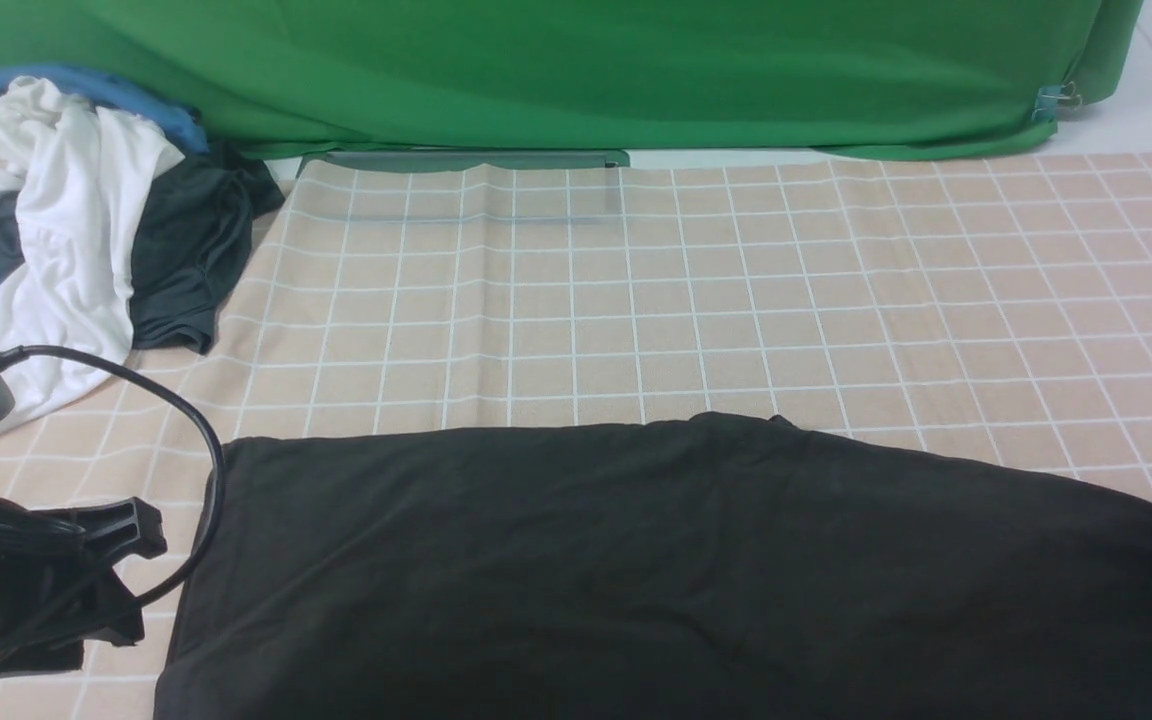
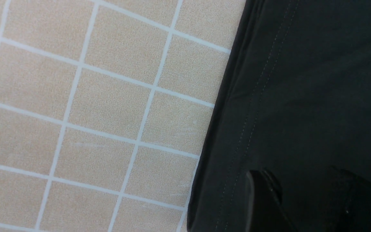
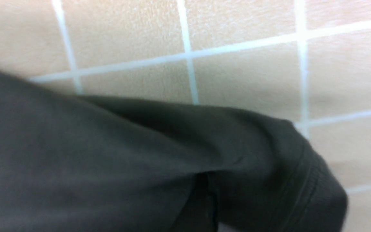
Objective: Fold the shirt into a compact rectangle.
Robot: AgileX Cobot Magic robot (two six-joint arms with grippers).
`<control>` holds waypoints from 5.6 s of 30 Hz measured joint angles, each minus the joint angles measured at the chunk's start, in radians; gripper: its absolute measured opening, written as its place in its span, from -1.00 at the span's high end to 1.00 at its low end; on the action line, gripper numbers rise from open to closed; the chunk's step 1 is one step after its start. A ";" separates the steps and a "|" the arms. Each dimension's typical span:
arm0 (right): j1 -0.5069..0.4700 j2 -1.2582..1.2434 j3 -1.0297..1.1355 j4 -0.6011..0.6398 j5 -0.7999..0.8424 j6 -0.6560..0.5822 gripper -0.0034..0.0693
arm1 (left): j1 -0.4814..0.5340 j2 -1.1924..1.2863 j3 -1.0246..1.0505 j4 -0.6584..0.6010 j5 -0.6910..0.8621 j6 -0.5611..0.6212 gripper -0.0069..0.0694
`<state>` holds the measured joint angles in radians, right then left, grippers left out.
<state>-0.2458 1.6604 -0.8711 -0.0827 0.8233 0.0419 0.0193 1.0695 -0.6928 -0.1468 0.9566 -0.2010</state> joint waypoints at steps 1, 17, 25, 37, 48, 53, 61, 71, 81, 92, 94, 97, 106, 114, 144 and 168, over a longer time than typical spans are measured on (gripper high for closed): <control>0.000 0.021 0.000 0.001 0.000 0.000 -0.97 | 0.000 0.000 0.000 0.000 0.003 0.001 0.23; -0.001 0.047 -0.090 0.098 0.121 -0.132 0.65 | 0.000 0.000 0.000 -0.015 -0.003 0.031 0.26; -0.001 -0.172 -0.162 0.048 0.196 -0.128 0.65 | 0.000 0.000 0.000 -0.025 0.006 0.041 0.26; 0.014 -0.217 -0.198 0.259 0.296 -0.175 0.65 | 0.000 0.000 0.000 -0.043 0.011 0.049 0.26; 0.496 -0.266 -0.413 0.427 0.353 -0.083 0.65 | 0.000 0.000 -0.057 -0.058 0.031 0.048 0.26; 0.742 -0.194 -0.520 0.468 0.273 -0.003 0.65 | 0.000 0.000 -0.163 -0.049 0.059 0.037 0.26; 0.998 0.066 -0.686 0.582 0.134 0.016 0.65 | 0.000 -0.046 -0.233 0.020 0.090 -0.016 0.26; 1.133 0.372 -0.934 0.605 0.115 0.019 0.65 | 0.000 -0.189 -0.233 0.221 0.146 -0.134 0.26; 1.185 0.537 -1.077 0.633 0.041 0.009 -0.17 | 0.000 -0.217 -0.233 0.213 0.167 -0.143 0.26; 1.007 0.400 -1.119 0.339 0.361 -0.088 0.38 | 0.000 -0.197 -0.232 0.016 0.154 -0.098 0.26; 0.956 0.331 -1.045 0.303 0.370 -0.087 0.67 | 0.000 -0.169 -0.220 -0.075 0.147 -0.055 0.28; 0.889 0.193 -0.840 0.285 0.379 -0.087 0.82 | -0.027 -0.089 -0.153 -0.162 0.099 -0.002 0.44; 0.977 0.091 -0.401 0.461 0.182 -0.186 0.83 | -0.257 0.184 0.019 -0.224 -0.146 0.019 0.80; 1.015 0.179 -0.228 0.360 0.114 -0.147 0.83 | -0.285 0.311 0.121 -0.099 -0.257 -0.080 0.82; 0.668 0.432 -0.766 0.423 0.170 -0.196 -0.70 | -0.274 -0.086 -0.055 0.027 -0.014 -0.162 0.82; 0.426 0.516 -0.987 0.459 0.212 -0.233 0.17 | -0.274 -0.086 -0.055 0.019 -0.029 -0.163 0.82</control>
<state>0.1798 2.1766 -1.8578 0.3767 1.0356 -0.1911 -0.2546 0.9834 -0.7475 -0.1282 0.9274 -0.3645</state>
